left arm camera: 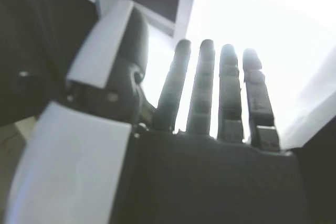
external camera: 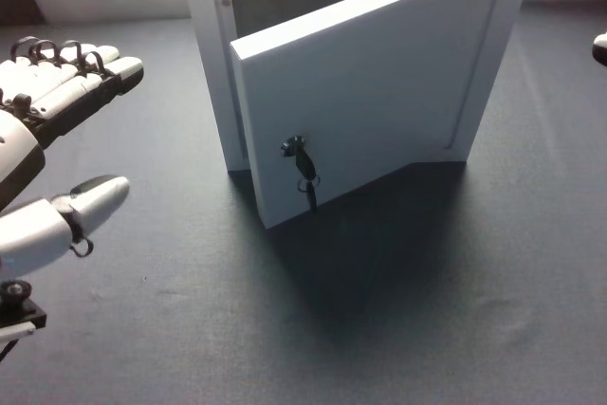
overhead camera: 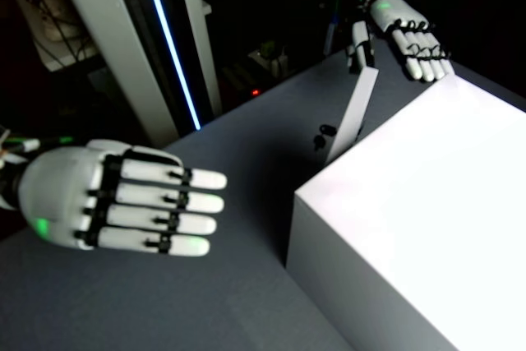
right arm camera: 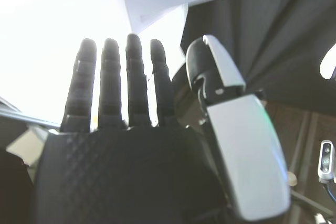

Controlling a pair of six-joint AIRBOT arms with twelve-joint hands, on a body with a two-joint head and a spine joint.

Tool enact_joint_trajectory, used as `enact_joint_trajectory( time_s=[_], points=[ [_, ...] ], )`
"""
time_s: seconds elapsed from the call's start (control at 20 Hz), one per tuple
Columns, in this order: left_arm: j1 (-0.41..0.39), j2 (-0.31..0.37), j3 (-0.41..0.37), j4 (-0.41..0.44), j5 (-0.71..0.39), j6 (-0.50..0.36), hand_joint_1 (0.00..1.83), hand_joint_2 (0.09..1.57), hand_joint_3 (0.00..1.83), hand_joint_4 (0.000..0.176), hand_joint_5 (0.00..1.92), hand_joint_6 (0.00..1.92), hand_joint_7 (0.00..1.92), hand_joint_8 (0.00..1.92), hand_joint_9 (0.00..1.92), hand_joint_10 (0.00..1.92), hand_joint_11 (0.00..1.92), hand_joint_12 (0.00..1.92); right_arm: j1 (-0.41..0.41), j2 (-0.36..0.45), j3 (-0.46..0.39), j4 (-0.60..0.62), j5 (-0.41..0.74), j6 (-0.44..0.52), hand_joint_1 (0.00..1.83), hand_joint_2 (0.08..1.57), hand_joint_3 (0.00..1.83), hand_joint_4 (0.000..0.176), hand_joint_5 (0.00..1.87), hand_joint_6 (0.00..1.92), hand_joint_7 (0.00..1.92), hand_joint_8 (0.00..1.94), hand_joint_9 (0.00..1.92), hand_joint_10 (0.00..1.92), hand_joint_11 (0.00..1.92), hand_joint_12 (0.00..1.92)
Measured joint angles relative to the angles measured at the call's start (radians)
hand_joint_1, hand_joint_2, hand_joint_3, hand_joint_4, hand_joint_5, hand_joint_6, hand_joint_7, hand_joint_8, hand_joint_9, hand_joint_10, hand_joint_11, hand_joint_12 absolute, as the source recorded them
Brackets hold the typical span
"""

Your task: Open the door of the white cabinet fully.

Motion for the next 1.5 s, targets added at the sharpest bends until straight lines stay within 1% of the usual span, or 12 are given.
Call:
enact_joint_trajectory(
  time_s=[0.15,0.2,0.3,0.45,0.55,0.6,0.8,1.2,1.3,1.35,1.45,1.5],
  points=[
    [0.0,0.0,0.0,0.019,0.001,-0.001,0.06,1.43,0.0,0.0,0.1,0.0,0.1,0.0,0.1,0.0,0.0,0.43,0.0,-0.021,0.033,0.003,-0.049,0.037,0.88,1.28,0.0,0.0,0.34,0.01,0.32,0.01,0.32,0.01,0.36,0.02],
    [0.0,0.0,0.0,0.025,0.003,-0.002,0.06,1.42,0.0,0.0,0.1,0.0,0.11,0.0,0.1,0.0,0.0,0.4,0.0,-0.022,0.033,0.002,-0.062,0.038,0.88,1.28,0.0,0.0,0.35,0.01,0.33,0.01,0.32,0.01,0.37,0.02],
    [0.0,-0.01,0.003,0.026,0.006,-0.014,0.0,1.39,0.0,0.0,0.13,0.0,0.13,0.0,0.13,0.01,0.0,0.46,0.0,-0.024,0.033,-0.009,-0.066,0.04,0.86,1.29,0.0,0.0,0.37,0.01,0.35,0.01,0.33,0.01,0.38,0.02],
    [-0.015,-0.031,0.01,0.054,0.036,-0.032,0.0,1.39,0.0,0.0,0.12,0.0,0.12,0.0,0.12,0.0,0.0,0.34,0.0,-0.026,0.043,-0.01,-0.077,0.041,0.86,1.3,0.0,0.0,0.39,0.01,0.36,0.01,0.34,0.01,0.38,0.01],
    [-0.037,-0.048,0.015,0.088,0.049,-0.043,0.0,1.37,0.0,0.0,0.13,0.0,0.14,0.0,0.15,0.0,0.0,0.42,0.0,-0.029,0.046,-0.003,-0.082,0.043,0.85,1.31,0.0,0.0,0.41,0.01,0.37,0.01,0.34,0.0,0.37,0.01],
    [-0.052,-0.068,0.025,0.101,0.048,-0.048,0.0,1.34,0.0,0.0,0.13,0.0,0.14,0.0,0.14,0.0,0.0,0.39,0.0,-0.034,0.048,-0.006,-0.084,0.044,0.83,1.31,0.0,0.0,0.4,0.0,0.37,0.0,0.32,0.0,0.36,0.0],
    [-0.075,-0.094,0.047,0.099,0.069,-0.056,0.0,1.36,0.0,0.0,0.11,0.0,0.11,0.0,0.1,0.0,0.0,0.33,0.0,-0.038,0.053,-0.009,-0.088,0.045,0.83,1.31,0.0,0.0,0.4,0.0,0.37,0.0,0.32,0.0,0.34,0.0],
    [-0.109,-0.121,0.064,0.118,0.092,-0.059,0.0,1.37,0.0,0.0,0.12,0.0,0.12,0.0,0.14,0.0,0.0,0.49,0.0,-0.042,0.055,-0.012,-0.095,0.045,0.8,1.31,0.0,0.0,0.42,0.0,0.39,0.01,0.34,0.01,0.35,0.0],
    [-0.124,-0.125,0.07,0.119,0.093,-0.059,0.0,1.38,0.0,0.0,0.12,0.0,0.11,0.0,0.14,0.0,0.0,0.48,0.0,-0.042,0.055,-0.012,-0.094,0.047,0.8,1.31,0.0,0.0,0.42,0.0,0.39,0.0,0.34,0.0,0.34,0.0],
    [-0.127,-0.127,0.071,0.124,0.091,-0.059,0.0,1.37,0.0,0.0,0.11,0.0,0.09,0.0,0.11,0.0,0.0,0.41,0.0,-0.042,0.055,-0.012,-0.095,0.048,0.81,1.31,0.0,0.0,0.42,0.0,0.39,0.0,0.34,0.0,0.35,0.01],
    [-0.135,-0.136,0.075,0.127,0.098,-0.06,0.0,1.37,0.0,0.0,0.11,0.0,0.08,0.0,0.11,0.0,0.0,0.44,0.0,-0.042,0.055,-0.011,-0.096,0.048,0.83,1.32,0.0,0.0,0.43,0.0,0.4,0.0,0.35,0.01,0.37,0.01],
    [-0.139,-0.137,0.075,0.14,0.1,-0.06,0.0,1.37,0.0,0.0,0.13,0.0,0.12,0.0,0.15,0.0,0.0,0.55,0.0,-0.042,0.055,-0.012,-0.096,0.049,0.83,1.32,0.0,0.0,0.43,0.0,0.4,0.0,0.35,0.0,0.37,0.01]
  ],
)
